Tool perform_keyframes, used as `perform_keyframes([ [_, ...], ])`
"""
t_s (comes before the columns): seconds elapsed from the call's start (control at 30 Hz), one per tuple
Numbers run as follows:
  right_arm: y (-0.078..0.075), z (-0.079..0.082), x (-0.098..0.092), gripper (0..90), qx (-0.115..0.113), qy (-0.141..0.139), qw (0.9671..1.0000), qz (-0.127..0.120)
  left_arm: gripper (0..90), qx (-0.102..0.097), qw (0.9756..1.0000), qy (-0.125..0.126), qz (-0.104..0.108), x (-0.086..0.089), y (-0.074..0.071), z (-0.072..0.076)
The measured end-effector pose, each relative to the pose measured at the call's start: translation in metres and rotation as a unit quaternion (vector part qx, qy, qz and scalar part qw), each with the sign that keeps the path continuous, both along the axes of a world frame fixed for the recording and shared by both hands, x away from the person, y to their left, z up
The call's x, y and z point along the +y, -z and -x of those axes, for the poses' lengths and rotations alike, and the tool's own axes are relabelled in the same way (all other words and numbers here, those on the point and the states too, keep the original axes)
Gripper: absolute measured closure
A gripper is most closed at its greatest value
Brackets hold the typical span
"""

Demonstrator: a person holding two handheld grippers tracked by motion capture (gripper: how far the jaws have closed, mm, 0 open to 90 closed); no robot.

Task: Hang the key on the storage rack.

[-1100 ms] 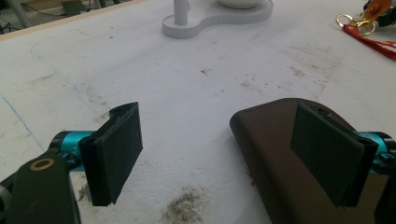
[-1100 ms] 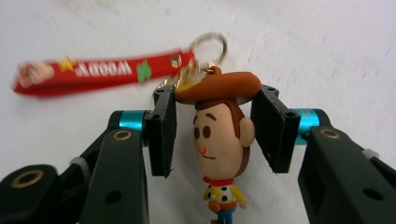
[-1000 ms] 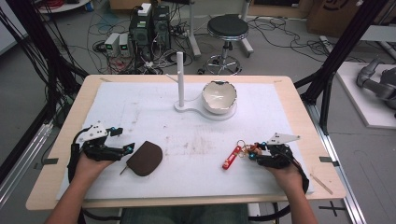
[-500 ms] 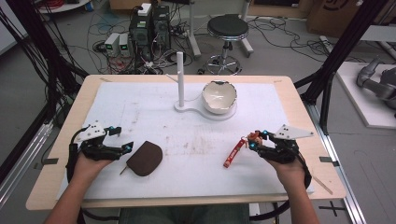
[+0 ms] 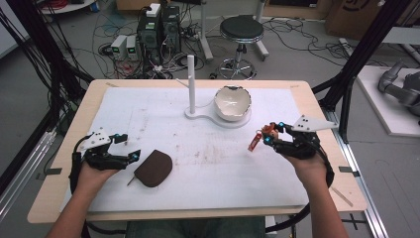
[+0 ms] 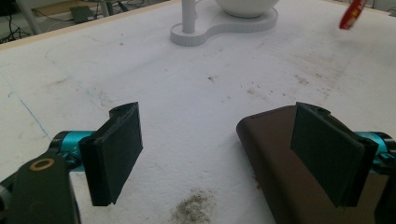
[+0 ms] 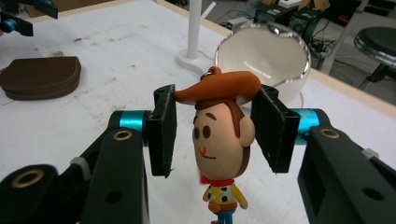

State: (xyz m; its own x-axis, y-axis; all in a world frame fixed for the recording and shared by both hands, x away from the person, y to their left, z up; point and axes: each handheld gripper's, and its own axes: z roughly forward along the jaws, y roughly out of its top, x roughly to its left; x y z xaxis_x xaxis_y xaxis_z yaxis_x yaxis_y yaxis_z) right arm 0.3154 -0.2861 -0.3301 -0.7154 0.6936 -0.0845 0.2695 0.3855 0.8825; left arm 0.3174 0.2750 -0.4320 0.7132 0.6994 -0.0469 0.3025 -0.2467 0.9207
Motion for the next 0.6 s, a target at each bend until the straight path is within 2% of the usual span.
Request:
perform_keyframes([
  [0.17,-0.022,-0.010,0.012,53.1,-0.013,-0.008,0.9998,0.010,17.2,-0.002,1.0000,-0.001,0.001,0.000,-0.001,0.000],
  [0.6,-0.031,-0.030,0.038,53.1,-0.014,-0.036,0.9992,0.013,17.2,-0.004,1.0000,0.003,0.002,0.000,-0.002,0.002],
])
